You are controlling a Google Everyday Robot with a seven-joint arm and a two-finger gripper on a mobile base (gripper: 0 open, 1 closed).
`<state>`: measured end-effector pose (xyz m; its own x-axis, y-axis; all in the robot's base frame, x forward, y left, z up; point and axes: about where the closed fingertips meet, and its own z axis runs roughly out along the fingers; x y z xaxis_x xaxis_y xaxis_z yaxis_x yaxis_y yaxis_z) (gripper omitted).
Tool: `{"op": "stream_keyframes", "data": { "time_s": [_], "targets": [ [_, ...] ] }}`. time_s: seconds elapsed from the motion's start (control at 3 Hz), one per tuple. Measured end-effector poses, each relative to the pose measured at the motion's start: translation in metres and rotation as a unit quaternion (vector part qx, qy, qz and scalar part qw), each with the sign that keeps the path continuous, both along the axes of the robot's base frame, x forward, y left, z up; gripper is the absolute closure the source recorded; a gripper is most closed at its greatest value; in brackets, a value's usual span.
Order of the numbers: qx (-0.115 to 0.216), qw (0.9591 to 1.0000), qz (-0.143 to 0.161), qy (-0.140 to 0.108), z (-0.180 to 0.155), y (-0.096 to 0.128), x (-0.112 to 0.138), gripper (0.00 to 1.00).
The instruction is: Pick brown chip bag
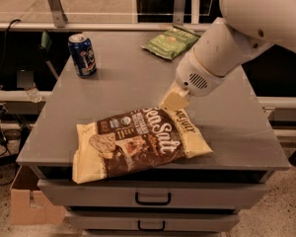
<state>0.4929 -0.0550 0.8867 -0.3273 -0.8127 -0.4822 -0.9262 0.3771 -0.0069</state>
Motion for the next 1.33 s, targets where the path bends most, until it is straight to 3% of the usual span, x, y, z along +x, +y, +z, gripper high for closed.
{"op": "stream_keyframes", "data": {
  "time_s": [0.67,1.33],
  "targets": [
    [-0.001,1.0000,-0.004,0.008,-0.004,-0.006,-0.013,0.51],
    [-0.001,0.9992,-0.040,0.002,0.005,-0.026,-0.023,0.01]
  ]
}}
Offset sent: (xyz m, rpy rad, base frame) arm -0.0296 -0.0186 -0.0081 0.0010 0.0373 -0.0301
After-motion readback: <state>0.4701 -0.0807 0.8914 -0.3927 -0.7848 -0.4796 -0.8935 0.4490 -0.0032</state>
